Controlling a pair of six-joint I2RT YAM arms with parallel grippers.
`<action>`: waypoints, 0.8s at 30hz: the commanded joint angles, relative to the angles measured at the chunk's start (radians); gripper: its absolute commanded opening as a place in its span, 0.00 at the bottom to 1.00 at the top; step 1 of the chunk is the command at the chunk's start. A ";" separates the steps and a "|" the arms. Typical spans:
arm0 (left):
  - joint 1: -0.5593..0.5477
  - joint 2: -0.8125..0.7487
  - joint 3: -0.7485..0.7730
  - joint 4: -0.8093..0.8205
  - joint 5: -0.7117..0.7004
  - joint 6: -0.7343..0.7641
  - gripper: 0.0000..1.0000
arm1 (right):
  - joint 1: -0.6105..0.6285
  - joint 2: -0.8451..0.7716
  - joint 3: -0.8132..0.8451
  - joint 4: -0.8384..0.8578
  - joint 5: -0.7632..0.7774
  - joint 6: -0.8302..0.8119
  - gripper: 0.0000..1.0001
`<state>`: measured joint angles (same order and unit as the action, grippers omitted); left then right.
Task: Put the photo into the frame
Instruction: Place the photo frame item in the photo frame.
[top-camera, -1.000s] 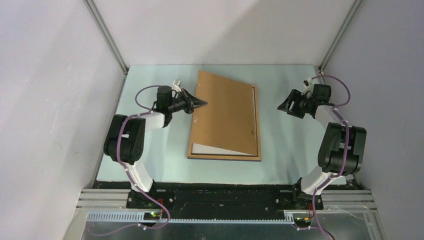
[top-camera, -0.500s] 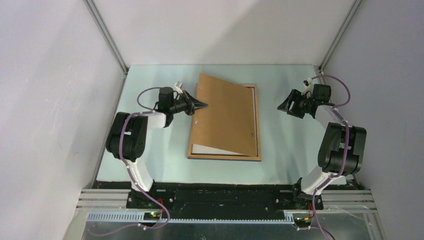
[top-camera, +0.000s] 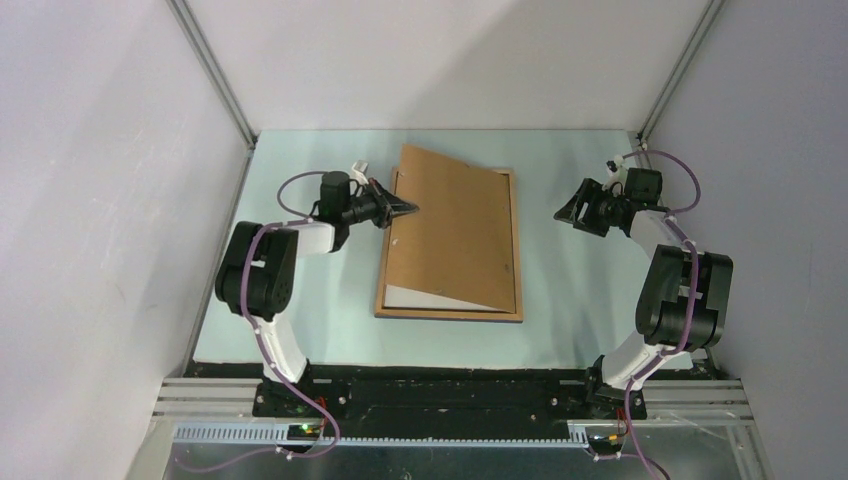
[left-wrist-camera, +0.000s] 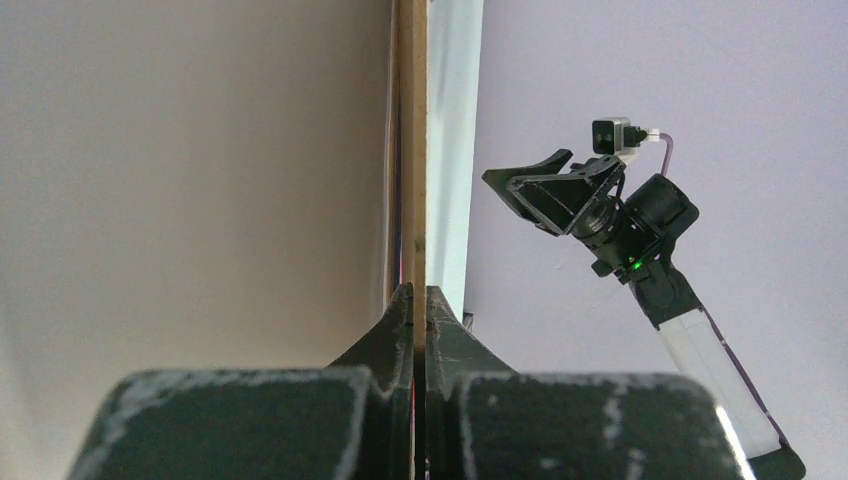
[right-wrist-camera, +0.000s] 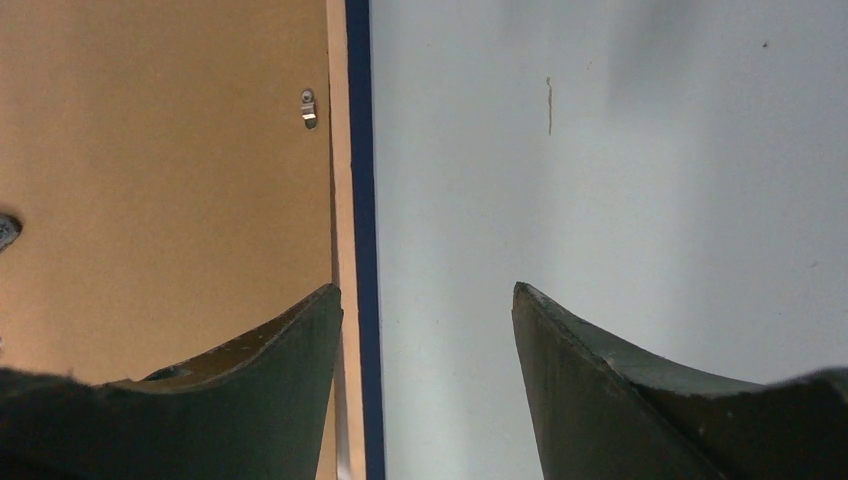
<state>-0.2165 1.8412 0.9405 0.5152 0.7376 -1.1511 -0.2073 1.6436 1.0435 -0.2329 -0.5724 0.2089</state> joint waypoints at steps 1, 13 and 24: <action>-0.009 -0.001 0.066 0.095 0.039 -0.007 0.00 | -0.006 -0.004 -0.002 0.034 -0.020 0.000 0.68; -0.011 0.020 0.094 0.097 0.043 0.008 0.00 | -0.016 0.000 -0.001 0.035 -0.028 0.006 0.68; -0.011 0.036 0.097 0.095 0.040 0.026 0.00 | -0.021 0.003 -0.002 0.035 -0.034 0.012 0.68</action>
<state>-0.2188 1.8828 0.9863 0.5198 0.7452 -1.1343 -0.2222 1.6436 1.0435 -0.2317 -0.5911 0.2131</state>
